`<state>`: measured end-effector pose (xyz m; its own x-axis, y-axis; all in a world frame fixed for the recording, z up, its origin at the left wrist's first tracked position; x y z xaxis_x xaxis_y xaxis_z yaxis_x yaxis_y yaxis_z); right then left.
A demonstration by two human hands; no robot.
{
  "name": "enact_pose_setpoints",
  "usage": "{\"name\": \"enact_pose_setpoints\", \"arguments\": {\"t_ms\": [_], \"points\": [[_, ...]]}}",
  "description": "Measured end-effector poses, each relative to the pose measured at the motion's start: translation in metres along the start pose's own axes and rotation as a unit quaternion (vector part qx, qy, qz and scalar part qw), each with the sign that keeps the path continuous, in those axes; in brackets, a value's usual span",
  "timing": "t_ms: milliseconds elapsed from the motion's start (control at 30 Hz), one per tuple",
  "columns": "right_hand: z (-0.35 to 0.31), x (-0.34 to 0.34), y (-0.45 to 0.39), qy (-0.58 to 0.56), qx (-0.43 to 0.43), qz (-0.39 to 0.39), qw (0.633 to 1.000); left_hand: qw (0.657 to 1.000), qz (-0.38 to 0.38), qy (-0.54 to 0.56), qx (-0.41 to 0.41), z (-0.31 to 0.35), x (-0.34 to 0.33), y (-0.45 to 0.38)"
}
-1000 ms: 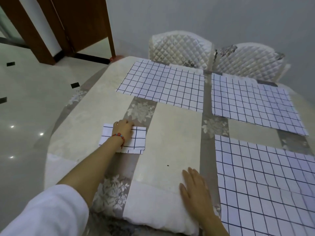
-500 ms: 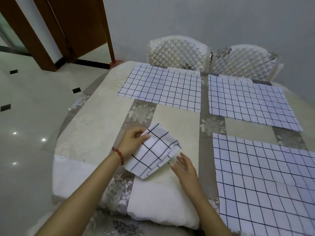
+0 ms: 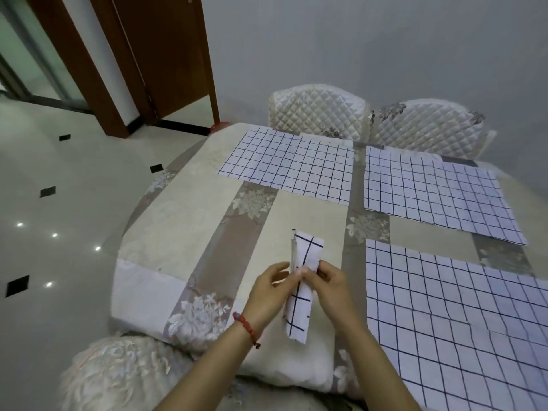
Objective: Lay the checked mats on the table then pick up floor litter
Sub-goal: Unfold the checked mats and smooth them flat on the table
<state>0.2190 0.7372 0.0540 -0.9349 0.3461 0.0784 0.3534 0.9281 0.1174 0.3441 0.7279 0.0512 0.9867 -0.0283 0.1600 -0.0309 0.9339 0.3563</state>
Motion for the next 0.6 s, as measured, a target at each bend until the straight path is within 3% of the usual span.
{"name": "enact_pose_setpoints", "arguments": {"t_ms": [67, 167, 467, 600], "points": [[-0.007, 0.004, 0.004, 0.03, 0.02, -0.033, 0.999, 0.997, -0.015, 0.076, 0.003, 0.002, -0.01, 0.015], [-0.012, 0.017, 0.01, 0.023, 0.02, -0.045, 0.999, 0.991, 0.053, 0.122, -0.022, 0.006, -0.008, 0.025], [-0.023, 0.091, 0.011, 0.021, 0.071, 0.098, 0.992, 0.974, 0.202, 0.066, -0.082, 0.017, 0.049, 0.034], [-0.036, 0.096, 0.011, 0.061, 0.082, 0.108, 0.989, 0.969, 0.226, 0.038, -0.094, 0.021, 0.064, 0.032]]}}
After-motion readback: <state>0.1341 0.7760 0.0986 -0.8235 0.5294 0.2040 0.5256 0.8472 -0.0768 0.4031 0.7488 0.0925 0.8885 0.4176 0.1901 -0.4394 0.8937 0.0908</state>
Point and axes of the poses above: each hand's wrist, its own y-axis away from the middle knuckle, its own x-axis out of the back of the hand, z = x × y, the point moved 3 cm from there along -y, towards the middle knuckle, and after that the axes turned 11 degrees about z, right-handed, at the moved point
